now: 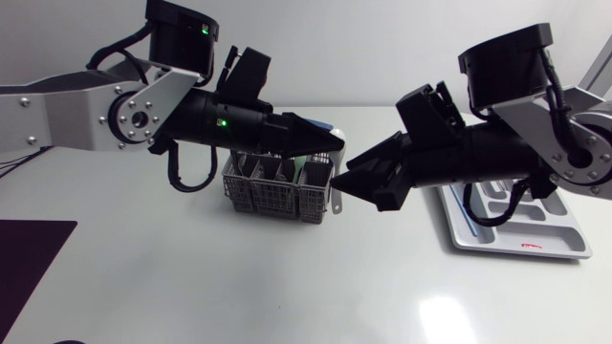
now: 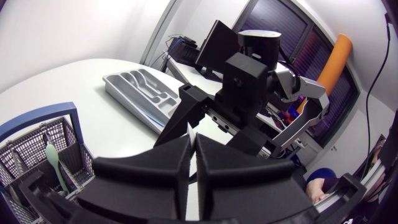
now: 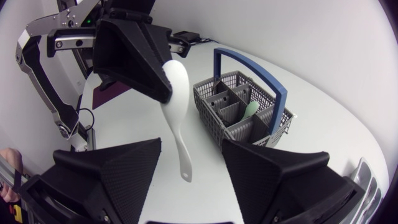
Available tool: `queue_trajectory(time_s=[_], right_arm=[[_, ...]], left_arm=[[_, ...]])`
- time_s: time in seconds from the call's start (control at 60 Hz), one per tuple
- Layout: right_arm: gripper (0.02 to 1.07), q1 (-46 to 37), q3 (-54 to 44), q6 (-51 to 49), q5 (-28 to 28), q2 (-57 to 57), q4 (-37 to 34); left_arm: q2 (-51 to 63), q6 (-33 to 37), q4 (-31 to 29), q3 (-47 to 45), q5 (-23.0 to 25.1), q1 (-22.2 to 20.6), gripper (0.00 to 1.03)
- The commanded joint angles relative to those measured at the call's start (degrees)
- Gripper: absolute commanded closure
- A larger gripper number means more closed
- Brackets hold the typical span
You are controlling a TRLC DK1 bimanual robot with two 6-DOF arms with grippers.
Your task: Unload the cutlery basket into the drawer organizer.
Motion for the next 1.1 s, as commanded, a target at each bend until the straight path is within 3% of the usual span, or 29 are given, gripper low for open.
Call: queue_trajectory(time_s=[0.0, 0.1, 0.233, 0.4, 0.533, 0.7, 0.883, 0.967, 1.083], right_arm=[[0.58, 0.65, 1.58, 1.41, -0.16, 1.08, 1.10], [0.70, 1.09, 1.32, 1.41, 0.19, 1.17, 1.90], [0.94, 1.97, 1.06, 1.41, 0.46, 1.08, 2.42], [1.01, 2.85, 0.62, 1.05, 0.46, 1.43, 2.16], [1.01, 3.90, 0.09, 0.61, 1.42, 1.08, 1.98], [1.01, 4.61, -0.79, 0.09, 1.51, 0.64, 1.63], [1.01, 3.99, -1.93, -1.06, 1.51, 0.20, -0.04], [1.01, 3.11, -3.43, -2.46, 1.51, -0.41, -0.92], [1.01, 0.30, -5.80, -4.66, 1.51, -1.91, -2.24]], left_arm=[[1.22, -0.59, -0.12, 1.77, 1.19, -0.41, 1.00], [1.22, -0.68, -0.21, 1.60, 1.28, -0.41, 1.00], [1.22, -0.94, -0.12, 1.25, 1.28, -0.41, 1.00], [0.95, -1.03, -0.12, 1.16, 1.28, -0.23, 0.99], [0.69, -1.12, -0.12, 0.90, 1.28, -0.06, 0.96], [0.43, -1.38, -0.03, 0.98, 1.19, 0.03, 0.78], [-0.36, -2.00, -0.12, 3.36, 0.49, 1.08, 0.46], [-0.89, -2.43, -0.38, 5.29, -0.04, 2.67, 0.38], [-1.42, -2.26, -1.44, 8.19, -0.22, 5.39, 0.34]])
